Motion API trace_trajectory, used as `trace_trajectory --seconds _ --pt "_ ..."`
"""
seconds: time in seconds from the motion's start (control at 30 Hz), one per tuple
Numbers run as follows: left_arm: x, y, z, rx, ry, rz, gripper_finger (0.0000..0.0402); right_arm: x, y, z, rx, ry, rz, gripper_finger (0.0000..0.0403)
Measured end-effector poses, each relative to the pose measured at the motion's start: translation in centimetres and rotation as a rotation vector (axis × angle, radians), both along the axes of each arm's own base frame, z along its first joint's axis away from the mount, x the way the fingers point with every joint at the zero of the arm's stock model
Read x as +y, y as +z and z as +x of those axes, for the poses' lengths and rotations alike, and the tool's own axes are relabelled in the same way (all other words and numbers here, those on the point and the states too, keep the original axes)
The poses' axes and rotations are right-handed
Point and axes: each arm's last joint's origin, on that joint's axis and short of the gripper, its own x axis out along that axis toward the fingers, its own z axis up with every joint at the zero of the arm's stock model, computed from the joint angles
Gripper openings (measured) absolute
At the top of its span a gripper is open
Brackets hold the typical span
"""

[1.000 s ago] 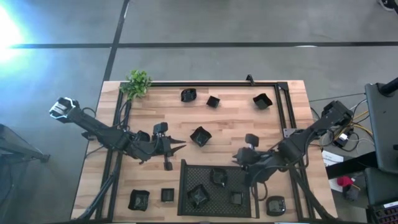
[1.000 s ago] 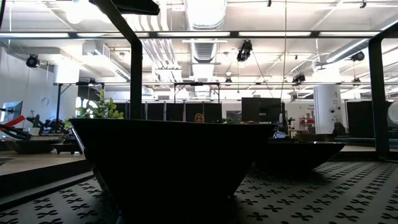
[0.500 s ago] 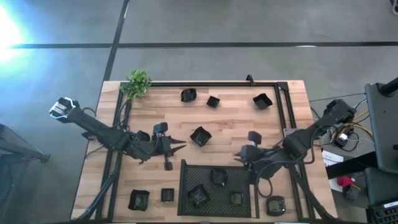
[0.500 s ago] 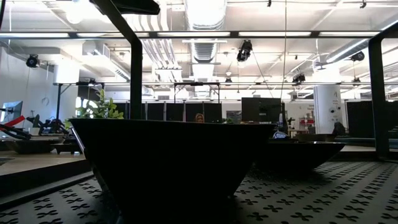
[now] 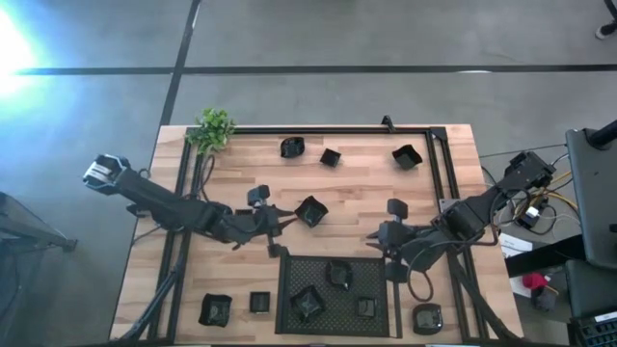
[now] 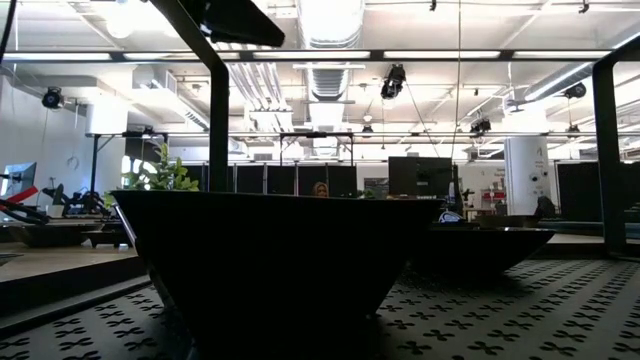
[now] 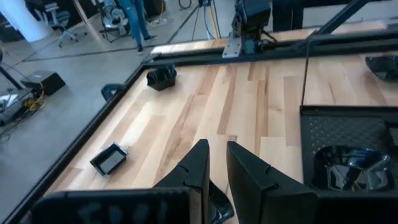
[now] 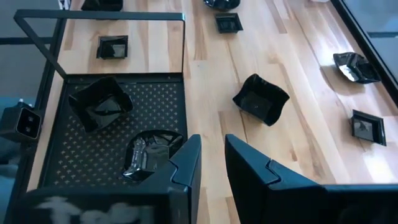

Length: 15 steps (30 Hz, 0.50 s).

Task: Pick & Place Mini shaped plates
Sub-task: Stack the distorted square plate on top of the other distorted square plate on the shelf

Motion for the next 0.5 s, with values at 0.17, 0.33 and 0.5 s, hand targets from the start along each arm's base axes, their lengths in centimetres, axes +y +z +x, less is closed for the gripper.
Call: trace_trajectory --seconds 0.17,0.33,0.5 --pt "0.4 -0.3 1.1 0.018 0.018 -0.009 0.0051 0.0 0.0 0.0 0.002 0.011 -0.012 0.0063" --pt "1.1 -0.6 1.8 0.041 0.065 -0.034 0.0051 0.0 0.0 0.0 0.003 0.015 -0.016 0.0066" --pt "1.7 -0.6 2.0 0.026 0.102 -0.073 0.0051 0.0 0.0 0.0 0.006 0.032 -0.032 0.0062"
